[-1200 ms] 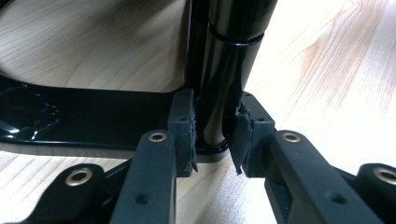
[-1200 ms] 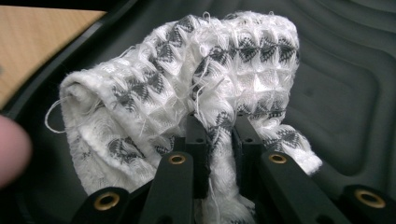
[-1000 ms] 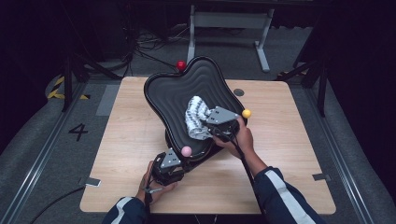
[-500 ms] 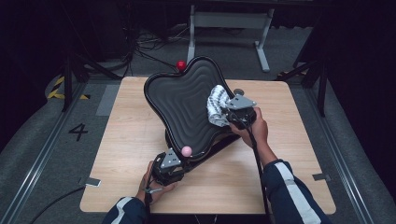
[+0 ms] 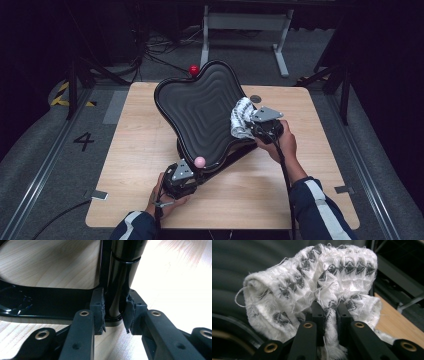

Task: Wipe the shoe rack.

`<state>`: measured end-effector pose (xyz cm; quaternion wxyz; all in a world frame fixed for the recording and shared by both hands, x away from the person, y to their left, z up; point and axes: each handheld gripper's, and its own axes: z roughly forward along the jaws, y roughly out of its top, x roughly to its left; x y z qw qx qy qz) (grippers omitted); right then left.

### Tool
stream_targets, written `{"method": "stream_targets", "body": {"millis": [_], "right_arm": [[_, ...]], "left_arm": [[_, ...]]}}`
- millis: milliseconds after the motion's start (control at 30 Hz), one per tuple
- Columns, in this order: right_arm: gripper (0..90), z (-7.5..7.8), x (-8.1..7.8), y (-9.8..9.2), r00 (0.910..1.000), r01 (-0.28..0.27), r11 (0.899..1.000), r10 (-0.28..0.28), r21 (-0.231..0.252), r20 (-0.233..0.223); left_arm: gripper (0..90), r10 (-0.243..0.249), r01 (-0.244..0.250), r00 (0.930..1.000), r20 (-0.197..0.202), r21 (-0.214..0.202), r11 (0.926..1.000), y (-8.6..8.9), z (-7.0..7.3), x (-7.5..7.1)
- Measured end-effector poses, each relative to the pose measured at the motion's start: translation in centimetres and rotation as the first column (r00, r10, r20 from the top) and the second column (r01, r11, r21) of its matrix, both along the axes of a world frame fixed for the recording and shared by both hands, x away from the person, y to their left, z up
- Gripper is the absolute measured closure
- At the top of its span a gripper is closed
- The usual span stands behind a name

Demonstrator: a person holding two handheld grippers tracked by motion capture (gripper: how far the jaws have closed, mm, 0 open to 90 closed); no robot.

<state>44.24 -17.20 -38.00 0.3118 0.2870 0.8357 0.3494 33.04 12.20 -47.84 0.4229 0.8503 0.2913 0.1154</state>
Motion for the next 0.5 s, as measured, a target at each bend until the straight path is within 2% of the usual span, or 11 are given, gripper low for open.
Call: {"method": "stream_targets", "body": {"millis": [133,200,267,400,433,500], "right_arm": [[82.1,0.1,-0.9,0.6,0.9962,-0.079,0.996,0.077,-0.033,-0.039],[82.2,0.1,-1.3,1.1,0.9935,-0.104,0.994,0.102,-0.04,-0.051],[82.4,0.1,-1.7,1.6,0.9921,-0.118,0.992,0.116,-0.048,-0.05],[83.0,0.2,-2.3,2.3,0.9894,-0.139,0.989,0.136,-0.057,-0.052],[83.0,0.2,-2.4,2.4,0.9884,-0.145,0.988,0.142,-0.058,-0.054],[83.0,0.2,-2.5,2.4,0.9861,-0.154,0.988,0.152,-0.032,-0.068]], "left_arm": [[71.3,0.003,-0.003,1.0,0.001,-0.005,1.0,0.0,0.0,0.0],[71.3,0.005,-0.005,1.0,0.001,0.009,0.9999,0.2,0.0,0.0],[71.4,0.005,-0.006,0.9999,0.014,0.017,0.9998,0.4,0.1,0.1],[71.5,0.018,-0.018,0.9998,0.001,0.02,0.9996,0.9,0.1,0.1],[71.4,0.018,-0.018,0.9997,0.017,0.022,0.9996,1.1,0.1,0.3],[71.4,0.028,-0.028,0.9996,0.009,0.027,0.9992,1.5,0.2,0.4]]}}
